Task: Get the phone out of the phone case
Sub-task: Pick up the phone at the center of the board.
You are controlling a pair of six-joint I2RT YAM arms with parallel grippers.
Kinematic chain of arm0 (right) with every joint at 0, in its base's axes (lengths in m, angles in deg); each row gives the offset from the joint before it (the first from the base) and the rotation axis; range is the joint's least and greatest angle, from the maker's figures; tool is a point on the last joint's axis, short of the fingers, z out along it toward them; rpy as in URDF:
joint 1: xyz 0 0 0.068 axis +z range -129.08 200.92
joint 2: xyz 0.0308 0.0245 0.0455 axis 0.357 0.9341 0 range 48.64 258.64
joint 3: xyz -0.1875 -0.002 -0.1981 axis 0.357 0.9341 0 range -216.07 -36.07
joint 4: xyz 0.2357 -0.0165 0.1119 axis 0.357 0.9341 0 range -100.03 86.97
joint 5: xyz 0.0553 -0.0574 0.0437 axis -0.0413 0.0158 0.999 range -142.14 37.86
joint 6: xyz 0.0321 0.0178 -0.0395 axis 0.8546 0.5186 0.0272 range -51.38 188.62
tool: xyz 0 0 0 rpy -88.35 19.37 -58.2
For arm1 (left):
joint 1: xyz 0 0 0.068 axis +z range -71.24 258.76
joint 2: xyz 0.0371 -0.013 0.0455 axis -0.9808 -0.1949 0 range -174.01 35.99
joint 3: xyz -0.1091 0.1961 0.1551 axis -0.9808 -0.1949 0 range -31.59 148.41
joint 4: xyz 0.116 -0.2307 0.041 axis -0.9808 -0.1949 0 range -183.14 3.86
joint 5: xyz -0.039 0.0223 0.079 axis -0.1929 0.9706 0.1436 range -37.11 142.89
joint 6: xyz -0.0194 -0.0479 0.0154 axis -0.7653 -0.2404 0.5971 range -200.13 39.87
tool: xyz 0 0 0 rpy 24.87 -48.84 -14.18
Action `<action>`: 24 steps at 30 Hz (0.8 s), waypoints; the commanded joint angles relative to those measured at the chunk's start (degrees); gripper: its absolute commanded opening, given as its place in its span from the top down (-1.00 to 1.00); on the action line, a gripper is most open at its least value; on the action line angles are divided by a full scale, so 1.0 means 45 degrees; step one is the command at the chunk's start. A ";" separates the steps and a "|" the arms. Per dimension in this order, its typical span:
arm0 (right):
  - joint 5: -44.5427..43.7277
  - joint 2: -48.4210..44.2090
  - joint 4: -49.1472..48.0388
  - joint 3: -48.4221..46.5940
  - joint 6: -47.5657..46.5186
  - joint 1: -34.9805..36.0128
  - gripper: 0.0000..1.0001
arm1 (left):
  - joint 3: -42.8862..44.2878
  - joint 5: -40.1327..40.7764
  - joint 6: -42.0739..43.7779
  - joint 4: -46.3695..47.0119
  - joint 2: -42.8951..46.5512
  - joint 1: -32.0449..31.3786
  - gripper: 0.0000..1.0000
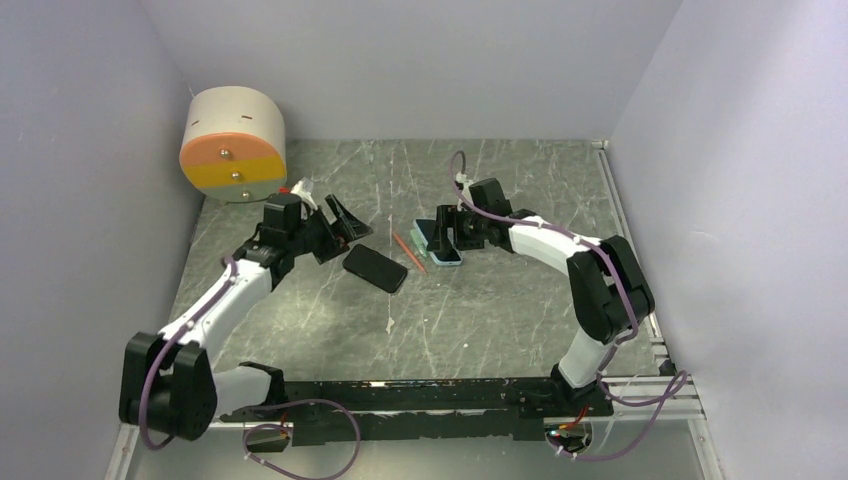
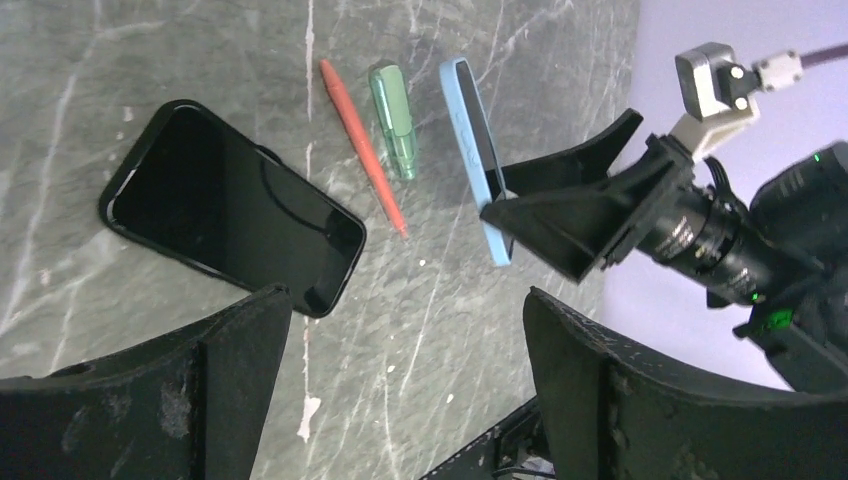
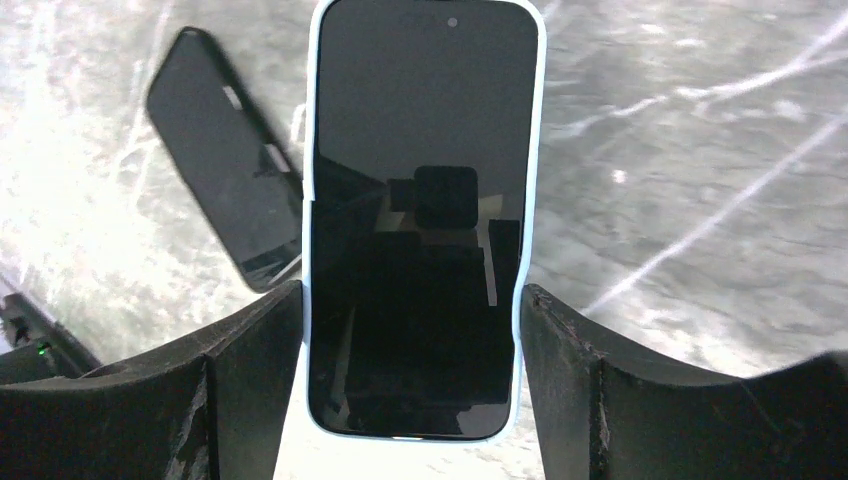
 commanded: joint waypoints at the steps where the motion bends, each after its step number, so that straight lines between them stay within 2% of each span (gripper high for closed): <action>1: 0.0399 -0.0879 -0.2083 0.0361 0.0598 0.0352 1.00 | 0.0938 -0.1163 -0.0987 0.1138 -0.1160 -0.0143 -0.78; 12: 0.1561 -0.1245 -0.3660 0.1234 0.2082 0.0682 1.00 | 0.2125 -0.1507 -0.2742 0.1631 -0.3747 -0.1199 -0.70; 24: 0.1215 -0.1804 -0.4566 0.1621 0.2451 0.1536 1.00 | 0.3795 -0.1627 -0.3844 0.1605 -0.6513 -0.2145 -0.43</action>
